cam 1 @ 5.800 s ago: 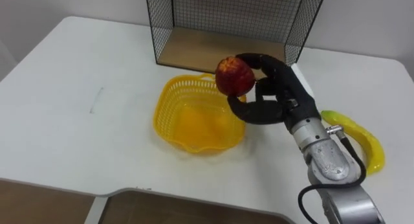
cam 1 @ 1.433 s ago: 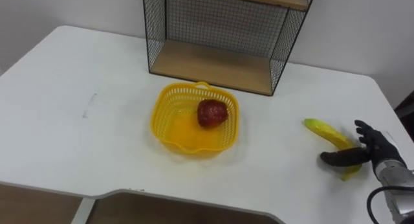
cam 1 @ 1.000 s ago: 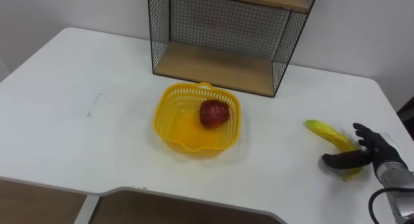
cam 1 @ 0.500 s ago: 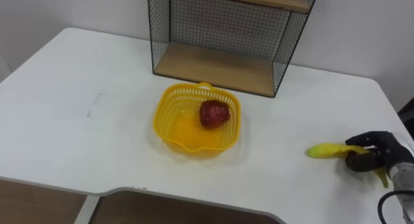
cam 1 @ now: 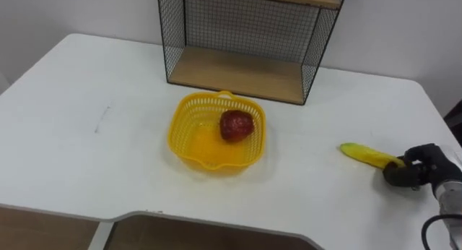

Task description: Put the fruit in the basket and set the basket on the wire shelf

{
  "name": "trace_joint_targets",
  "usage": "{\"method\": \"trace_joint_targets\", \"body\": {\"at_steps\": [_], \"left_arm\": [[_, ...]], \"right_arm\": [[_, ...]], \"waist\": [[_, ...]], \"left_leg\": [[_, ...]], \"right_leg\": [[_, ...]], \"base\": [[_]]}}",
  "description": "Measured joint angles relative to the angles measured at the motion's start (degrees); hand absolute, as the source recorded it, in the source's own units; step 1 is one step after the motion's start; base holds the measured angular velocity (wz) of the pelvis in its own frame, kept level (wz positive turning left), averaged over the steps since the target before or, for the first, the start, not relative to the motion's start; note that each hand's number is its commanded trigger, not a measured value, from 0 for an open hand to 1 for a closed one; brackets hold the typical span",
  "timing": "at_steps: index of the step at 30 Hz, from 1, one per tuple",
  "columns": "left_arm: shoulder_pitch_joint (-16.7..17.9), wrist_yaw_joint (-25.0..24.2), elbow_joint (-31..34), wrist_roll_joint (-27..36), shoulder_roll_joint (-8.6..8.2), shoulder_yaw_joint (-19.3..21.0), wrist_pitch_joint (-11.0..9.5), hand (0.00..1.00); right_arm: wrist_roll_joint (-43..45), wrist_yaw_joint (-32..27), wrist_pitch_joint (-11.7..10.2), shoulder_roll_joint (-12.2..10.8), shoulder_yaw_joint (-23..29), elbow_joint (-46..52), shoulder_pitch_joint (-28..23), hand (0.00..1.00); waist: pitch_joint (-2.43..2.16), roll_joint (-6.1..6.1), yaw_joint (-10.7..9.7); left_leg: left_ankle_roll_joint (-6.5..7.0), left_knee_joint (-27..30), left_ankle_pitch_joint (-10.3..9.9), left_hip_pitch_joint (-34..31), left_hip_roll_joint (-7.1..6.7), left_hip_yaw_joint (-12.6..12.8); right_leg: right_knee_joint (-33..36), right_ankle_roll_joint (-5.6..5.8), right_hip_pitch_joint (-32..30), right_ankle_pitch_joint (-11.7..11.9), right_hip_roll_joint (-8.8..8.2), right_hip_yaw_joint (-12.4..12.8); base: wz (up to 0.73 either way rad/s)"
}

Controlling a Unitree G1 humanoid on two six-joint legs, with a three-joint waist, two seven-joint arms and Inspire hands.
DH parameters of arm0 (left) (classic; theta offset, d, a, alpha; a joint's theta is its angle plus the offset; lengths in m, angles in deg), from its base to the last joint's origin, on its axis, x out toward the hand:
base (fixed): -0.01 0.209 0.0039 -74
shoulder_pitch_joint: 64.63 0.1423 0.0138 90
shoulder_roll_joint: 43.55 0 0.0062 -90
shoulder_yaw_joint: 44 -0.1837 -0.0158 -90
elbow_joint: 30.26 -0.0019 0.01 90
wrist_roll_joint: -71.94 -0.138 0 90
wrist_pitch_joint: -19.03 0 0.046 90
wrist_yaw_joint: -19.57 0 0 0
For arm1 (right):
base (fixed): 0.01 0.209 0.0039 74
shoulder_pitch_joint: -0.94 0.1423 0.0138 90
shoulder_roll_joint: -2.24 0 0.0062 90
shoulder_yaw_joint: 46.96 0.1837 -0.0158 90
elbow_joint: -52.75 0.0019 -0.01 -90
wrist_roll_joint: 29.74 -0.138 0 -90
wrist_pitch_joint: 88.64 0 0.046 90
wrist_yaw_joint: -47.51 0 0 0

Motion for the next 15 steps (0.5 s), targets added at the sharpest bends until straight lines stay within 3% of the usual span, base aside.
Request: {"method": "trace_joint_targets", "body": {"at_steps": [5,9,15], "left_arm": [[-0.48,0.31,-0.02,-0.01,0.05,-0.49,0.62,0.0],[-0.99,1.35,-0.03,0.0,-0.18,-2.14,0.62,0.0],[-0.1,2.52,0.98,-0.05,-0.99,-3.01,0.58,0.0]], "right_arm": [[-3.15,-0.39,2.27,-3.06,-1.0,8.7,-2.5,1.0],[-8.96,0.02,2.28,-6.63,-3.27,15.74,-5.09,1.0],[-26.24,2.13,2.21,-9.45,-6.07,20.99,-5.08,1.0]], "waist": [[0.23,-0.37,-0.27],[0.31,-0.69,-0.32],[0.36,-0.1,-0.16]], "left_leg": [[0.06,-0.64,0.05,0.04,0.14,1.19],[0.14,-0.67,-0.01,-0.64,0.15,1.49],[0.23,-0.57,-0.04,-1.0,0.02,1.6]], "right_leg": [[0.09,-0.04,-0.69,0.03,-0.04,0.81],[0.24,-0.03,-1.45,0.03,-0.13,0.83],[0.1,0.0,-1.73,0.03,-0.24,0.83]], "base": [[-0.11],[0.0],[0.02]]}}
